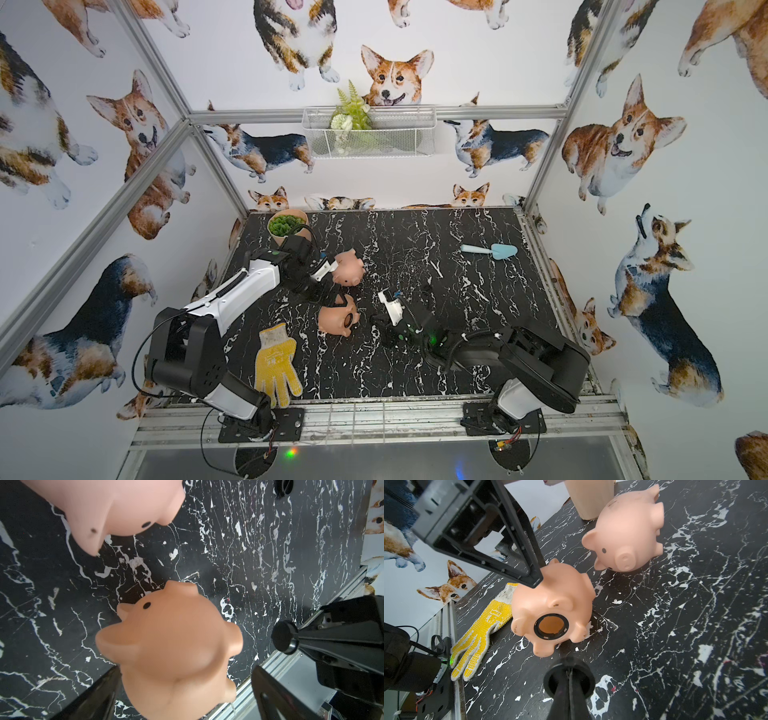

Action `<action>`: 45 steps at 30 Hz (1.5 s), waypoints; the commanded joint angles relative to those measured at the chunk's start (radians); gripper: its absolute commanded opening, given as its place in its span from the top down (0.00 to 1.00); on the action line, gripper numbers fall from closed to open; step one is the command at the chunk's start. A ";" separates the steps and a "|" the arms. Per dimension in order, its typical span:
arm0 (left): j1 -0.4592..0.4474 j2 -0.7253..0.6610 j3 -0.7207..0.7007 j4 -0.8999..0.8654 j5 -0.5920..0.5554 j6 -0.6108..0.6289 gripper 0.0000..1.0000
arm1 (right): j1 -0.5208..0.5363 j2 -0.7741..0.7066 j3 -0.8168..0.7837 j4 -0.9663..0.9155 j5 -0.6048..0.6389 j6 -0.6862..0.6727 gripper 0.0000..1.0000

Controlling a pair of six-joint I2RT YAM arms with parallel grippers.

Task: Close piggy banks
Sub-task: Move the piggy bank to the center of the board.

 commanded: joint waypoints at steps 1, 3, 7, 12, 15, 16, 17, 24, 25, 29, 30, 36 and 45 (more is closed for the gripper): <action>-0.002 0.007 -0.001 -0.038 0.001 0.034 0.00 | 0.002 -0.007 0.001 0.051 -0.007 -0.009 1.00; -0.003 0.012 -0.010 -0.031 -0.006 0.020 0.00 | 0.002 -0.007 0.000 0.050 -0.009 -0.011 1.00; -0.006 0.030 -0.016 -0.037 0.002 0.009 0.00 | 0.001 -0.005 -0.004 0.062 -0.012 -0.009 1.00; -0.006 0.045 -0.024 -0.027 0.013 0.006 0.00 | 0.002 -0.007 -0.009 0.065 -0.011 -0.009 1.00; -0.006 0.056 -0.024 -0.020 0.021 0.003 0.00 | 0.002 -0.012 -0.012 0.067 -0.011 -0.011 1.00; -0.007 0.055 -0.022 -0.019 0.010 0.000 0.00 | 0.002 -0.013 -0.013 0.065 -0.011 -0.012 1.00; -0.012 0.057 -0.019 -0.021 -0.004 -0.002 0.00 | 0.002 -0.015 -0.013 0.064 -0.011 -0.012 1.00; -0.015 0.095 -0.027 -0.019 -0.015 -0.001 0.00 | 0.001 -0.021 -0.021 0.060 -0.006 -0.009 1.00; -0.017 0.097 -0.028 -0.017 -0.016 -0.003 0.00 | 0.001 -0.022 -0.023 0.059 -0.006 -0.009 1.00; -0.015 0.069 -0.022 -0.009 -0.033 -0.018 0.00 | 0.003 -0.030 -0.030 0.054 0.000 -0.009 1.00; -0.017 0.069 -0.014 -0.010 -0.049 -0.028 0.00 | 0.002 -0.033 -0.030 0.053 0.000 -0.009 1.00; -0.060 -0.039 0.037 -0.034 -0.143 -0.078 0.00 | 0.002 -0.037 -0.033 0.042 0.003 -0.009 1.00; -0.092 -0.065 0.037 -0.094 -0.207 -0.046 0.00 | 0.001 -0.035 -0.035 0.044 0.002 -0.006 1.00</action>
